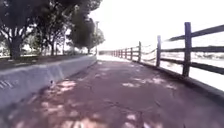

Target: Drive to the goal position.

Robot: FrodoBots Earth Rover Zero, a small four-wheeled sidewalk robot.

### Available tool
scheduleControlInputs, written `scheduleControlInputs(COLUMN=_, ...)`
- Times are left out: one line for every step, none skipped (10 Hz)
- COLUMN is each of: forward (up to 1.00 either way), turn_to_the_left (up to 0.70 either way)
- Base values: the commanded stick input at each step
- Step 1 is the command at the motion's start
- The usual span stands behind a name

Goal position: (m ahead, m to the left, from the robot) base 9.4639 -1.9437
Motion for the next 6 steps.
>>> scheduleControlInputs(forward=0.70, turn_to_the_left=0.00)
scheduleControlInputs(forward=0.70, turn_to_the_left=0.00)
scheduleControlInputs(forward=0.70, turn_to_the_left=0.00)
scheduleControlInputs(forward=0.70, turn_to_the_left=0.00)
scheduleControlInputs(forward=0.70, turn_to_the_left=0.00)
scheduleControlInputs(forward=0.70, turn_to_the_left=0.00)
